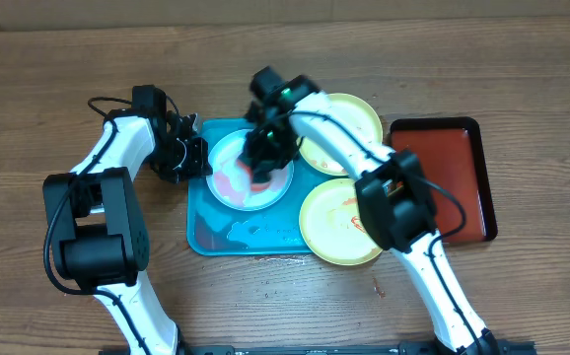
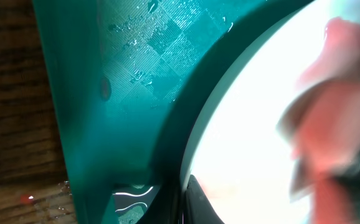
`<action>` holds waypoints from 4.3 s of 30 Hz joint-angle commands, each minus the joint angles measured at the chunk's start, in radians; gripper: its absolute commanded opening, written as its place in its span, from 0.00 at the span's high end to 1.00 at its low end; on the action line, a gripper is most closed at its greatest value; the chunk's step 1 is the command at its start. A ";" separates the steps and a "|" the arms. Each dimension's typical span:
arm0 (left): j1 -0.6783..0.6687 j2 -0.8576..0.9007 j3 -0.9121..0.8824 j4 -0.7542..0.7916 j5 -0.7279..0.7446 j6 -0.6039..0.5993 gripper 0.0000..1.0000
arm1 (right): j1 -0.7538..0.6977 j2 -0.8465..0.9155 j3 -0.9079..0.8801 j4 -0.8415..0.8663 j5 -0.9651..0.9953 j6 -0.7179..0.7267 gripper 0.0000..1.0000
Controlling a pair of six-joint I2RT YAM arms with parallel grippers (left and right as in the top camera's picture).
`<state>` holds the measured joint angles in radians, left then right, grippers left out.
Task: Clean dirty plates on tray and stack at the side
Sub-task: 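Lift sponge with right gripper and move it over the dark tray, then lift the white plate by its rim with the left gripper, then carry white plate left off the tray and set it on table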
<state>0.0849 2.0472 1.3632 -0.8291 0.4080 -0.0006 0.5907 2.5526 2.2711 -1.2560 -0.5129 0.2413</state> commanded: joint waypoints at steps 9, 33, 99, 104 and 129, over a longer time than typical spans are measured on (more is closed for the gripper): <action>-0.006 0.008 -0.001 0.003 0.000 -0.002 0.96 | -0.188 -0.347 0.032 -0.191 0.192 -0.041 0.96; -0.006 0.008 -0.001 -0.016 -0.026 -0.003 0.96 | -0.527 -0.620 0.002 -0.438 0.392 -0.033 0.96; -0.507 -0.393 0.002 -0.087 -1.286 -0.296 0.96 | -0.709 -0.770 -0.758 -0.050 0.393 -0.033 0.96; -0.567 -0.393 0.002 -0.089 -1.381 -0.296 0.96 | -0.709 -0.770 -0.758 -0.051 0.393 -0.033 0.96; -0.710 -0.393 0.002 -0.161 -1.732 -0.413 0.96 | -0.709 -0.770 -0.758 -0.058 0.401 -0.033 0.96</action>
<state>-0.6224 1.6737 1.3617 -0.9920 -1.2633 -0.3687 -0.1234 1.7935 1.5143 -1.3174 -0.1226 0.2089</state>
